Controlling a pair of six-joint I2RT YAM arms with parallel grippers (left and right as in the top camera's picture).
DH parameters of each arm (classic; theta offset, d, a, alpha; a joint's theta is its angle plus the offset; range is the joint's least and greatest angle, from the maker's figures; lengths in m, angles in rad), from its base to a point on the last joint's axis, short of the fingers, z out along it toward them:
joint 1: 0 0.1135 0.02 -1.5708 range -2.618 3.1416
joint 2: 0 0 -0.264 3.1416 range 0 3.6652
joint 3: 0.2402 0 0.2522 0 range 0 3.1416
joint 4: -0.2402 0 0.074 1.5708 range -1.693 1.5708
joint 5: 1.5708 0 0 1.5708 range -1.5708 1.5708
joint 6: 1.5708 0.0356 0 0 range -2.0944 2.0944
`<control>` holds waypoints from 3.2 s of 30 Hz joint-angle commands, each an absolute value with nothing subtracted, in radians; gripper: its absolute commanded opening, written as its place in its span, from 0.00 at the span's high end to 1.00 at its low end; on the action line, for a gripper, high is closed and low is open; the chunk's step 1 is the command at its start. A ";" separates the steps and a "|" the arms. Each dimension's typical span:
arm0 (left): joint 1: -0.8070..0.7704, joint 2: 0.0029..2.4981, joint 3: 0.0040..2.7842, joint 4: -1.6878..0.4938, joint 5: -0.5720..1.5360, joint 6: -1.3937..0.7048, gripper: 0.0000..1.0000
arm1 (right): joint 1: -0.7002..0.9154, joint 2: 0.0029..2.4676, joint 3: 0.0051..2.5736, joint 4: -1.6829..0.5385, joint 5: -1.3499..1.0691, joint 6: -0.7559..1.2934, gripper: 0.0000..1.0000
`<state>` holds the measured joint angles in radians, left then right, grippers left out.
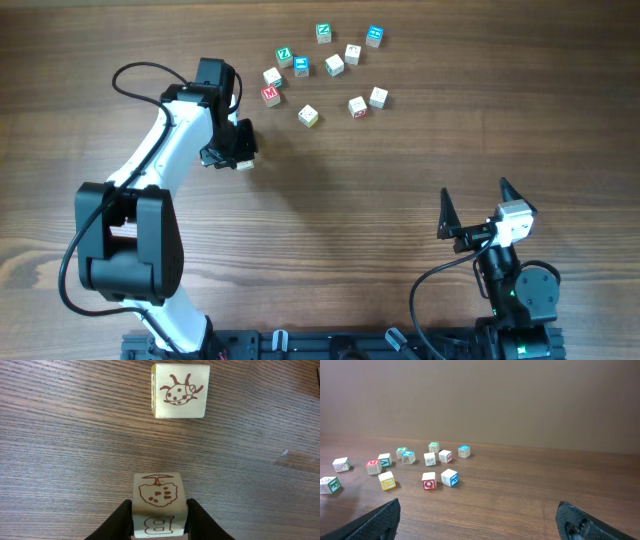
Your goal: Form a tower
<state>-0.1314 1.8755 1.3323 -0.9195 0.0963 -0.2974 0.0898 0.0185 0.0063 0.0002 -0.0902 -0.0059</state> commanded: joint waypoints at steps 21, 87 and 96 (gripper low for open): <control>-0.204 1.881 1.277 -0.863 0.028 -0.231 0.70 | 0.087 0.014 0.005 0.006 -0.105 -0.020 0.00; -0.206 1.882 1.248 -0.854 0.023 -0.215 0.65 | 0.086 0.014 0.005 0.006 -0.106 -0.020 0.00; -0.206 1.882 1.245 -0.807 -0.020 -0.216 0.45 | 0.086 0.014 0.005 0.006 -0.106 -0.020 0.00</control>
<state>-0.2012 1.8767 1.2537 -0.8169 0.0116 -0.2256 0.0898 0.0185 0.0063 0.0002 -0.0898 -0.0059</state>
